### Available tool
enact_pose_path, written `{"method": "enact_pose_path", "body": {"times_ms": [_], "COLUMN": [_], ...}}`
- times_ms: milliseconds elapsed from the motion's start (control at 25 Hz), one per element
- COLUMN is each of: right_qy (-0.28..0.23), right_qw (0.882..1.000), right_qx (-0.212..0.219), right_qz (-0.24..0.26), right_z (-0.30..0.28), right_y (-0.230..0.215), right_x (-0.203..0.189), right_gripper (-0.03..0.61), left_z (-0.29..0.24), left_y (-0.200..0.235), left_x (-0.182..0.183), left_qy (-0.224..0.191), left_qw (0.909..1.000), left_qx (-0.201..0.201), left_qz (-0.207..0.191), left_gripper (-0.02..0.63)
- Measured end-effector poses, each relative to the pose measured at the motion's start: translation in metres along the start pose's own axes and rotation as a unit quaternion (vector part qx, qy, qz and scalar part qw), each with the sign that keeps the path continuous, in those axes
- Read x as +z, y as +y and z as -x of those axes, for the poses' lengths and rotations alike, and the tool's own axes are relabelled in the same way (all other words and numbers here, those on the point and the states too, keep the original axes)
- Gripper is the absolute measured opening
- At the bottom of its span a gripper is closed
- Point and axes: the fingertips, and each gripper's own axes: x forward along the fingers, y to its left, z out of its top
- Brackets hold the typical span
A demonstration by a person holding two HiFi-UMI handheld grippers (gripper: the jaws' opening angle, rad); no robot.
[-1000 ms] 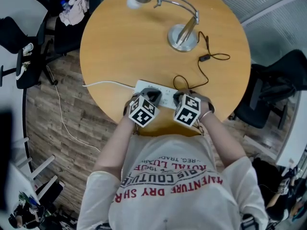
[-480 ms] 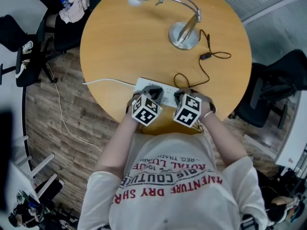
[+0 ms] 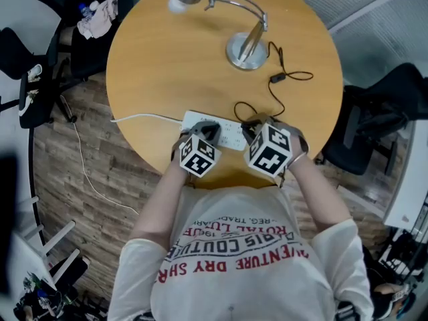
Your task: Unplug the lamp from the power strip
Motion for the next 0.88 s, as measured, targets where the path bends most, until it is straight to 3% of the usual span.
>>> {"method": "enact_pose_path", "body": {"times_ms": [360, 520, 720, 880], "right_qy": [-0.089, -0.136, -0.183, -0.225], "right_qw": [0.992, 0.979, 0.962, 0.944], "right_qx": [-0.036, -0.062, -0.109, -0.141], "right_qz": [-0.087, -0.136, -0.171, -0.198], "right_z": [0.018, 0.03, 0.045, 0.059], "right_y": [0.008, 0.009, 0.007, 0.006], "right_x": [0.005, 0.003, 0.004, 0.009], "right_gripper": [0.072, 0.072, 0.072, 0.072], "left_z": [0.001, 0.003, 0.02, 0.047], "left_y": [0.002, 0.007, 0.003, 0.002], "left_x": [-0.001, 0.004, 0.02, 0.049], "left_qy": [0.0, -0.012, -0.029, -0.093], "left_qw": [1.0, 0.9998, 0.999, 0.9953], "left_qx": [-0.001, 0.011, 0.002, 0.002], "left_qz": [0.0, 0.006, -0.034, -0.025], "left_gripper": [0.028, 0.028, 0.028, 0.028]}}
